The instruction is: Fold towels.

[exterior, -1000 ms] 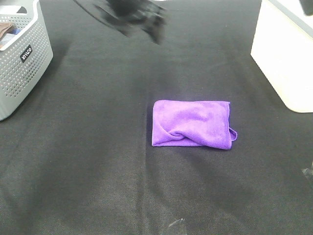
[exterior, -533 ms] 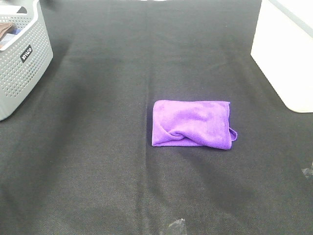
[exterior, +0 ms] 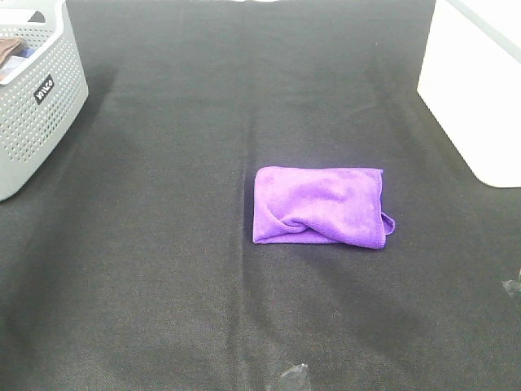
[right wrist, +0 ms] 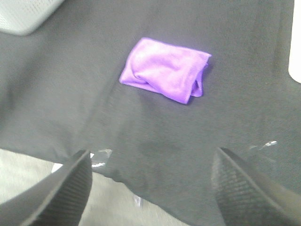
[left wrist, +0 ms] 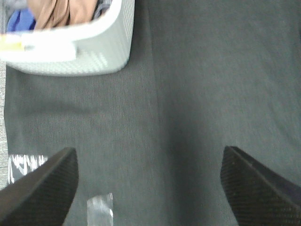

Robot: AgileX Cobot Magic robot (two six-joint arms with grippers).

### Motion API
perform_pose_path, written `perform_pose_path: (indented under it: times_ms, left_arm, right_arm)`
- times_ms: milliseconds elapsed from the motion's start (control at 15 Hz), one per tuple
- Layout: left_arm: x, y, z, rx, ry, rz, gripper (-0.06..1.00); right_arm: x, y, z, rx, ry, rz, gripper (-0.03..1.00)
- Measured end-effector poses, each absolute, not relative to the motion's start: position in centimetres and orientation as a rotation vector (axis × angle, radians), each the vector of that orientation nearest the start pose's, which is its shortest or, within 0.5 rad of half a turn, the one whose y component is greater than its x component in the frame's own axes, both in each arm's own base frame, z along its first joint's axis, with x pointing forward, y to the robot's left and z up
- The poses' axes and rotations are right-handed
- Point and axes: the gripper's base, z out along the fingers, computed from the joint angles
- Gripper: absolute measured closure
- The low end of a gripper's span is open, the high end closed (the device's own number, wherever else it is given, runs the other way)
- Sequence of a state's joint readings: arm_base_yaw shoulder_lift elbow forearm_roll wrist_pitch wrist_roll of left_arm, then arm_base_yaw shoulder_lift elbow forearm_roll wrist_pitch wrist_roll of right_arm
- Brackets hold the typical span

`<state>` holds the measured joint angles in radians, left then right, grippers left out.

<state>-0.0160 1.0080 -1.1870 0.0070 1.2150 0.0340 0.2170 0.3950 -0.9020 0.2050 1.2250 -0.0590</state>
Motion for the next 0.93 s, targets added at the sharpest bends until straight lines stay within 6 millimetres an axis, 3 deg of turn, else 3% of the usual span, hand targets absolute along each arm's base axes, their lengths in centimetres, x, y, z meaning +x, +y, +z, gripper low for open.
perform_pose_path:
  times_ms: [267,533,667,933]
  left_arm:
    - [6.2,0.0,36.7,0.018,2.327,0.01,0.18]
    - [-1.5,0.3,32.1,0.011,2.118,0.025,0.18]
    - [-3.3,0.3,31.0,0.01,2.036,0.019,0.18]
    - [-2.3,-0.4,28.5,0.045,2.125,-0.059,0.18]
  right_arm:
    - [-1.9,1.4,33.8,-0.341,2.078,0.334,0.29]
    - [-3.2,0.8,29.8,-0.365,2.051,0.282,0.29]
    - [-2.7,0.8,28.9,-0.363,2.087,0.259,0.29]
    - [-1.0,1.0,26.5,-0.349,2.127,0.251,0.29]
